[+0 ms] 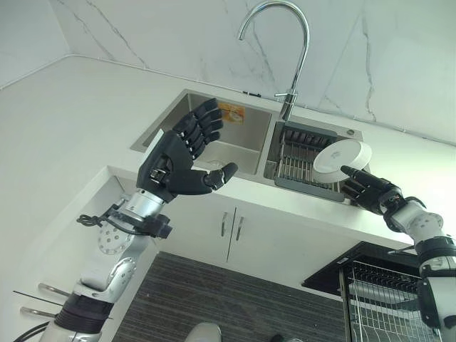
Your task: Place the dishes in the dishwasher.
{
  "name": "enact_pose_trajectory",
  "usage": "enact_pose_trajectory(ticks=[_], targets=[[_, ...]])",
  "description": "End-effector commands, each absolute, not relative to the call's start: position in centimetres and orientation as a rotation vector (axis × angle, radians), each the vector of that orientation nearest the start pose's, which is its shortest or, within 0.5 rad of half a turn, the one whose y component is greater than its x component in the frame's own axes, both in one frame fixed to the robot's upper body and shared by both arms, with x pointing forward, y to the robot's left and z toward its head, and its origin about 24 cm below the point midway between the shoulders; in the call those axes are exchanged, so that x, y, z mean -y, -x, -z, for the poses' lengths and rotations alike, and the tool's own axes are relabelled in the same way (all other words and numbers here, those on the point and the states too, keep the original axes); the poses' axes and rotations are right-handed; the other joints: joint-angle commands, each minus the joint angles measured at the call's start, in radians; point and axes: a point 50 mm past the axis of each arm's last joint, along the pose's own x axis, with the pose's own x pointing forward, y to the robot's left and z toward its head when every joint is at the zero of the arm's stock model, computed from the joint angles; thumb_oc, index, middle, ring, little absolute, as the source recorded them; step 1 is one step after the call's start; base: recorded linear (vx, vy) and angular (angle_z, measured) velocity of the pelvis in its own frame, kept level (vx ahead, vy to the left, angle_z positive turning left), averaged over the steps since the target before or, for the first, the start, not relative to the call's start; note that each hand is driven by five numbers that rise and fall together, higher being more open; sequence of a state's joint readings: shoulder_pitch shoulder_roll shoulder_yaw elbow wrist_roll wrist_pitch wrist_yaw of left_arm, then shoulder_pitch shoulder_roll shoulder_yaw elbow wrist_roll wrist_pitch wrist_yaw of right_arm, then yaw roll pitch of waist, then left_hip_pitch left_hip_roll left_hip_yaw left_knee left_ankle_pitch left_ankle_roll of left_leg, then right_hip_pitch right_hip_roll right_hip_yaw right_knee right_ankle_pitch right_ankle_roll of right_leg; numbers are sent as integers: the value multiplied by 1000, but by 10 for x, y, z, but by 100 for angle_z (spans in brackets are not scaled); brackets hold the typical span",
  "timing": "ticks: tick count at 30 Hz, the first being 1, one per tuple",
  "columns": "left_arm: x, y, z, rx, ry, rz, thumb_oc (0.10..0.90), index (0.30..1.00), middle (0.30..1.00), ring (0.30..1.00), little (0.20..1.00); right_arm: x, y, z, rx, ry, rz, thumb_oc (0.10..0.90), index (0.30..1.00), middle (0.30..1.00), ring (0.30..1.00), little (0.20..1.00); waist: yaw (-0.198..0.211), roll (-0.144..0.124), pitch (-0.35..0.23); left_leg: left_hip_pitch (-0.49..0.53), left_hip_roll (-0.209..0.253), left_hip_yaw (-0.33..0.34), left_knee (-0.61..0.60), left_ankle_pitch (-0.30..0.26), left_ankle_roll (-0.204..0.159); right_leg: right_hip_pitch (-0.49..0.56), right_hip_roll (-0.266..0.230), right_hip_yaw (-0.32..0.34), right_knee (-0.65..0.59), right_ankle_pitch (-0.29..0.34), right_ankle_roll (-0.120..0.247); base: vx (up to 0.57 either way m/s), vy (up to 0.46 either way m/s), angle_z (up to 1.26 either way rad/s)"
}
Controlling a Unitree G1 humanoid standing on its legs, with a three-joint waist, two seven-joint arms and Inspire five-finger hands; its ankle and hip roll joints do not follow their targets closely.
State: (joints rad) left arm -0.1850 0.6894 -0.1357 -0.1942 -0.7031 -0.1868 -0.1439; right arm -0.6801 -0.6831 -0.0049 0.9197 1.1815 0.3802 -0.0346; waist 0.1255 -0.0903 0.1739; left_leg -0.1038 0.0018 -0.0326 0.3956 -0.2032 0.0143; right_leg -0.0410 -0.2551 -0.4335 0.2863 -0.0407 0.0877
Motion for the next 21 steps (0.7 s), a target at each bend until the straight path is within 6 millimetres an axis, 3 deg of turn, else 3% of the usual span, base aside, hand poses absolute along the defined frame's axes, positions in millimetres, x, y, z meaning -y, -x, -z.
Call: enact_pose_trajectory(ticks=[1, 21], targets=[[-179, -259, -210, 653, 22, 524, 800, 900, 900, 900, 900, 326, -354, -130, -169, -677, 267, 800, 900, 900, 900, 900, 0, 32, -64, 173, 97, 57, -96, -109, -65, -80, -33, 47, 14, 8, 103, 0, 0, 0], [-180, -261, -209, 633, 20, 526, 800, 900, 900, 900, 900, 331, -360, -147, -147, -670, 274, 800, 900, 900, 900, 900, 21, 38, -69, 173, 105, 54, -96, -107, -71, -56, -24, 38, 14, -17, 97, 3, -4, 1]])
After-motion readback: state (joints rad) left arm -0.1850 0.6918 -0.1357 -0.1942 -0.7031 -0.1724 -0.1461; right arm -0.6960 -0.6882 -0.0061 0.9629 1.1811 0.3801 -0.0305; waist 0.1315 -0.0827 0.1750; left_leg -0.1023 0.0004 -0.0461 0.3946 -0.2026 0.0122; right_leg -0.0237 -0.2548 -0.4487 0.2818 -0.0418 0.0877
